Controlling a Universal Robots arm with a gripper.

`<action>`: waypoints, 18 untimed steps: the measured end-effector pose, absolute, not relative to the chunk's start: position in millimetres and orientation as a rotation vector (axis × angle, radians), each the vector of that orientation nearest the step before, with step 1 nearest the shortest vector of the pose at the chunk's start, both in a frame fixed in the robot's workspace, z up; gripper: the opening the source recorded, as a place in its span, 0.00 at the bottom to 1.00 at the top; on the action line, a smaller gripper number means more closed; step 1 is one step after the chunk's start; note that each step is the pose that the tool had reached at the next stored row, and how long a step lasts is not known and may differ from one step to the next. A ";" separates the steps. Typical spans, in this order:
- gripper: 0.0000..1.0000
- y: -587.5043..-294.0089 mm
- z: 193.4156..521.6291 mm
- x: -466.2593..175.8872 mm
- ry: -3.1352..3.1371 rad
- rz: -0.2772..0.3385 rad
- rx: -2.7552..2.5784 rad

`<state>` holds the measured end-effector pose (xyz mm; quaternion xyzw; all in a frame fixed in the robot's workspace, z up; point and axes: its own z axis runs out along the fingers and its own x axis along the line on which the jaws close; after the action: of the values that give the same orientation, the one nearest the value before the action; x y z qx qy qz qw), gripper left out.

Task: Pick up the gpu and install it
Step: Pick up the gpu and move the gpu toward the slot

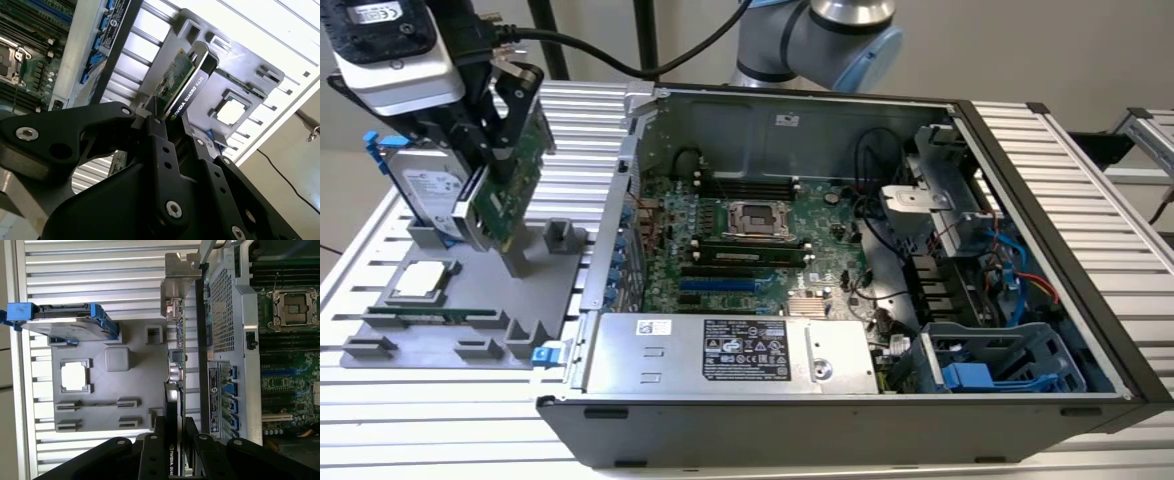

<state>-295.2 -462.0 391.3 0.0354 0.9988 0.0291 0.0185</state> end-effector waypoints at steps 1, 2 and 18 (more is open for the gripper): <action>0.00 -462.0 391.3 -294.5 3.101 0.090 0.110; 0.00 -462.0 391.3 -293.7 3.101 0.090 0.110; 0.00 -462.0 391.2 -281.1 3.101 0.091 0.110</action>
<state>-281.1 -462.0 391.2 0.0354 0.9988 0.0292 0.0186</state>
